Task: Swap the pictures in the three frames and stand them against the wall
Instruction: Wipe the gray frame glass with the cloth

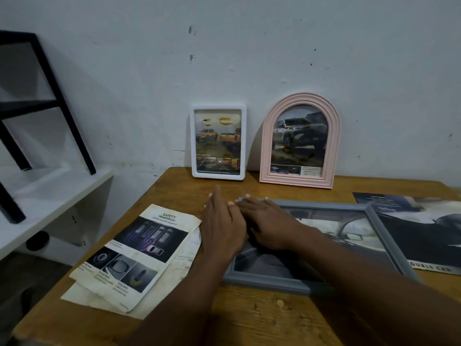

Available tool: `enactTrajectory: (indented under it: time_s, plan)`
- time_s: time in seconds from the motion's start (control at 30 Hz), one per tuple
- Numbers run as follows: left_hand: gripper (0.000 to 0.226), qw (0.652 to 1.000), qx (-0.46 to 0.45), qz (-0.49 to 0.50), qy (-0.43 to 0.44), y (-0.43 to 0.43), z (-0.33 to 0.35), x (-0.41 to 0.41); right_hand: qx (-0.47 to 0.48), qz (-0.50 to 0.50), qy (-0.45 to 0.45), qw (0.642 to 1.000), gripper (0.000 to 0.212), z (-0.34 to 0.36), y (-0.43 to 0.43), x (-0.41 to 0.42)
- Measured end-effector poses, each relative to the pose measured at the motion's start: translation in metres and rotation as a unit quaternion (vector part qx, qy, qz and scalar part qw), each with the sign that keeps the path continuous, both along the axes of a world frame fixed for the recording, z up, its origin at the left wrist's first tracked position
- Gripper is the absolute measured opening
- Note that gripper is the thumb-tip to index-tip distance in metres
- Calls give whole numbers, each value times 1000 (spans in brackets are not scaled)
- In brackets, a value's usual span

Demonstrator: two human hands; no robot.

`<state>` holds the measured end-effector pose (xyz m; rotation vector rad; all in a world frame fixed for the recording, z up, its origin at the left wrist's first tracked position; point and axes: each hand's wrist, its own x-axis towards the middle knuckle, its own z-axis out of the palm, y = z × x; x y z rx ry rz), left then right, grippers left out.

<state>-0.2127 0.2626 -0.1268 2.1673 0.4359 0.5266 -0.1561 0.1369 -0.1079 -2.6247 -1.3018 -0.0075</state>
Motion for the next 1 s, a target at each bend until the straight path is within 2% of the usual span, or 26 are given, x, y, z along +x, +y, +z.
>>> enactTrajectory:
  time_s: [0.1, 0.2, 0.33, 0.43, 0.57, 0.8, 0.9, 1.0]
  plan:
    - [60, 999, 37, -6, 12, -1, 0, 1, -33, -8, -56, 998, 61, 1, 4, 16]
    - [62, 992, 110, -32, 44, -2, -1, 1, -44, -26, -117, 992, 53, 4, 5, 30]
    - [67, 962, 217, -142, 86, -8, 4, 0, -59, -63, -103, 991, 47, 14, -14, 35]
    - [68, 939, 257, -190, 130, -9, 5, 2, -107, -106, -141, 979, 33, 16, -53, 44]
    - [67, 932, 269, -191, 148, -10, 5, 3, -135, -183, -125, 966, 35, 15, -129, 44]
    - [65, 937, 250, -186, 155, -11, 6, 3, -11, -289, -17, 957, 31, 20, -201, 23]
    - [66, 944, 217, -197, 149, -10, 9, 1, 50, -303, -7, 952, 26, 34, -222, 11]
    - [67, 958, 133, -210, 141, -11, 18, 2, 57, -277, 15, 959, 22, 58, -245, -19]
